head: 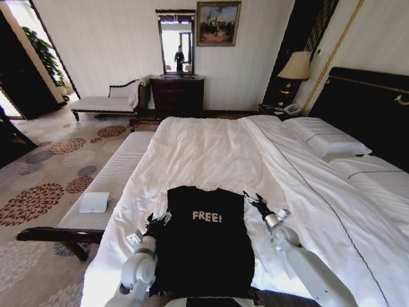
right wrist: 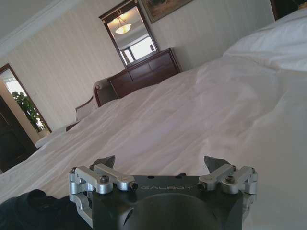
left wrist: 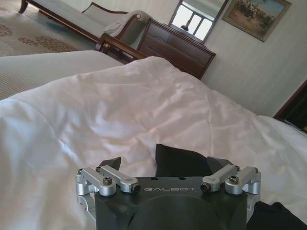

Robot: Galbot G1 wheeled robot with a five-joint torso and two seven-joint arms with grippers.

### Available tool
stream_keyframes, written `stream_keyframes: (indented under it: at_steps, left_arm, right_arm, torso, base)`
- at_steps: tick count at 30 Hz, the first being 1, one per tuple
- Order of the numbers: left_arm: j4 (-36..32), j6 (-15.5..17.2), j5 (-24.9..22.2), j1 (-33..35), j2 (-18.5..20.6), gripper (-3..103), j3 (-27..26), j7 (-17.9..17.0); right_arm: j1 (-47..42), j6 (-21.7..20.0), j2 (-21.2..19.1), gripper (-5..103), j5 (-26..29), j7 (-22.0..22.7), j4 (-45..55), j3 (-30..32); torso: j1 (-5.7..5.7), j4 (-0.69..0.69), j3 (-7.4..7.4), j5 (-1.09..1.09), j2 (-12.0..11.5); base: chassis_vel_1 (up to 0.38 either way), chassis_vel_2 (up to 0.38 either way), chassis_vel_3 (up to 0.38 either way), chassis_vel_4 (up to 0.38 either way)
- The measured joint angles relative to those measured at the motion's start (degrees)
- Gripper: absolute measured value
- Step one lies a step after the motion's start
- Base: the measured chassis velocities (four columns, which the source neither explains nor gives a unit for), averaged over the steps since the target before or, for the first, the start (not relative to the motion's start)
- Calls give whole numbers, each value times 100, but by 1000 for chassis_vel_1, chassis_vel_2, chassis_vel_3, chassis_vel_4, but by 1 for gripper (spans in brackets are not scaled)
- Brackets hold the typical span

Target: Fold the clothes on the bed.

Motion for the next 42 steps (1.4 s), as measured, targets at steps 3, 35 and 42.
stream_keyframes:
  at_steps: [3, 35, 42]
  left_arm:
    - [-39, 1, -49, 50, 7, 100, -119, -31]
    - [271, 3, -241, -140, 216, 100, -187, -154]
    - [577, -5, -294, -396, 330, 100, -129, -118]
  right_arm:
    - [138, -56, 163, 100, 135, 28, -256, -55]
    - [296, 75, 809, 2, 36, 84, -846, 114]
    - [337, 142, 963, 0, -80, 190, -760, 227]
  torso:
    - [0, 1, 0, 0, 0]
    - [0, 0, 0, -1, 0]
    - [0, 1, 0, 0, 0]
  base:
    - [0, 0, 0, 0]
    - [0, 0, 0, 0]
    - [0, 0, 0, 0]
